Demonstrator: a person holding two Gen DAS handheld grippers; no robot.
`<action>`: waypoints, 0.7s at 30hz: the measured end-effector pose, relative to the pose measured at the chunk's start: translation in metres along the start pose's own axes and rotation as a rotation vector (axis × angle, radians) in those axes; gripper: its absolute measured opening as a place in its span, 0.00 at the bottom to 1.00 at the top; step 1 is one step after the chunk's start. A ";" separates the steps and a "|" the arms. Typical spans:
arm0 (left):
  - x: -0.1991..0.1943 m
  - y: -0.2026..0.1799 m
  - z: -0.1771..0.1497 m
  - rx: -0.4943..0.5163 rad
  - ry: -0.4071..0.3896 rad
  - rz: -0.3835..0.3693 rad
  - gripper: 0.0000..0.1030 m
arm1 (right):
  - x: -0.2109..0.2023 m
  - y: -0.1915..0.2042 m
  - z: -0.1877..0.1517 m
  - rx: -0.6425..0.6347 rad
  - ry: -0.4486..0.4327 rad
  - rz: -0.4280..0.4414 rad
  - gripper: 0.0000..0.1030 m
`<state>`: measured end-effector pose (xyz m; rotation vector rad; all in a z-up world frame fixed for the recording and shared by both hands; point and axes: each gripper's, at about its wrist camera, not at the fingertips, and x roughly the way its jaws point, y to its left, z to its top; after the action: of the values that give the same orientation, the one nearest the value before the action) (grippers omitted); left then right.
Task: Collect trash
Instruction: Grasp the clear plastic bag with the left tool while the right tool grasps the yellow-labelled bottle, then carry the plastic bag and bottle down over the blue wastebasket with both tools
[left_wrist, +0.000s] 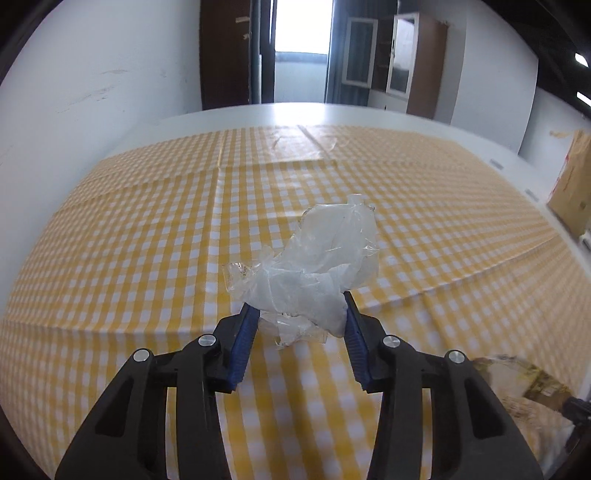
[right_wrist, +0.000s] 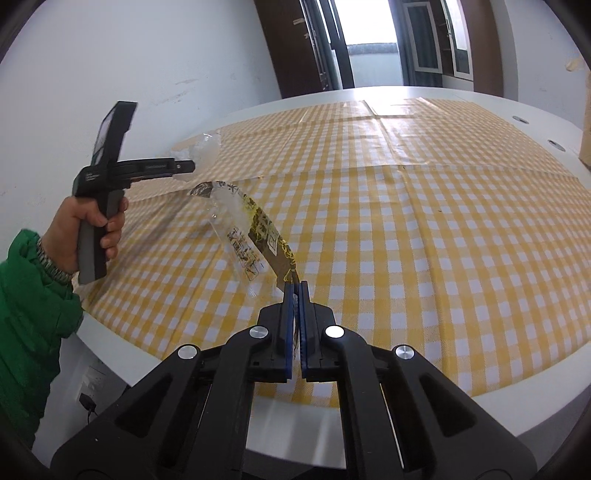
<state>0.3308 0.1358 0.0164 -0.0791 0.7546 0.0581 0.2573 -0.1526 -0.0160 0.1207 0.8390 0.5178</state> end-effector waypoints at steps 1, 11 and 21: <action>-0.015 -0.002 -0.006 -0.011 -0.017 -0.015 0.42 | -0.004 0.001 -0.002 -0.001 -0.007 0.006 0.02; -0.143 -0.020 -0.087 -0.037 -0.135 -0.123 0.42 | -0.045 0.016 -0.038 -0.030 -0.053 0.024 0.02; -0.209 -0.039 -0.173 -0.030 -0.162 -0.204 0.42 | -0.089 0.045 -0.089 -0.085 -0.060 0.067 0.02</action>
<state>0.0640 0.0761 0.0363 -0.1777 0.5809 -0.1176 0.1257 -0.1655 -0.0016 0.0857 0.7548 0.6090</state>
